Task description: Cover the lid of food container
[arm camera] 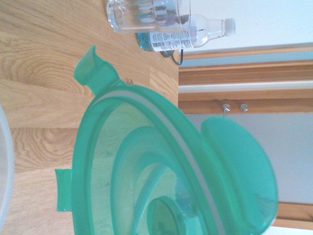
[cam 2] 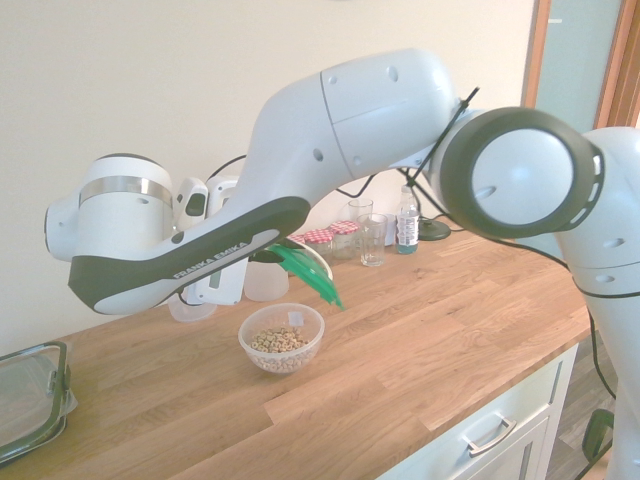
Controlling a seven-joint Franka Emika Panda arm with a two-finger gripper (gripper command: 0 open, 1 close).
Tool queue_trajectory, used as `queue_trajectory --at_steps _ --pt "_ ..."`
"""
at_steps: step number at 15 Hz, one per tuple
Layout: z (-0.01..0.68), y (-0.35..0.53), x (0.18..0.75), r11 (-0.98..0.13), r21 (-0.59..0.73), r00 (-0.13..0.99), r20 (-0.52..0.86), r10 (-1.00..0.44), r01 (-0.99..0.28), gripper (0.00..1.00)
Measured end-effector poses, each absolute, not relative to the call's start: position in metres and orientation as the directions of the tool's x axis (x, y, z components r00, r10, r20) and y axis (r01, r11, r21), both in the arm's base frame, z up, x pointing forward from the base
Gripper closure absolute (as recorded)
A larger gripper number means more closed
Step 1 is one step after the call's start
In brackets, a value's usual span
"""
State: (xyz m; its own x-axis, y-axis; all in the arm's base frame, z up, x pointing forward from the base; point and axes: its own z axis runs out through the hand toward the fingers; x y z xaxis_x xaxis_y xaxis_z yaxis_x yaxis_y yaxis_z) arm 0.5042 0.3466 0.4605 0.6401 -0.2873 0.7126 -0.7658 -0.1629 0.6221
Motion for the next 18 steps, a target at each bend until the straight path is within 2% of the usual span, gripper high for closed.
queue_trajectory --at_steps 6,18 --pt "0.436 0.353 0.516 -0.083 0.634 0.634 0.738 -0.231 -0.769 1.00" --pt "0.408 0.370 0.518 -0.100 0.656 0.663 0.733 -0.154 -0.748 1.00"
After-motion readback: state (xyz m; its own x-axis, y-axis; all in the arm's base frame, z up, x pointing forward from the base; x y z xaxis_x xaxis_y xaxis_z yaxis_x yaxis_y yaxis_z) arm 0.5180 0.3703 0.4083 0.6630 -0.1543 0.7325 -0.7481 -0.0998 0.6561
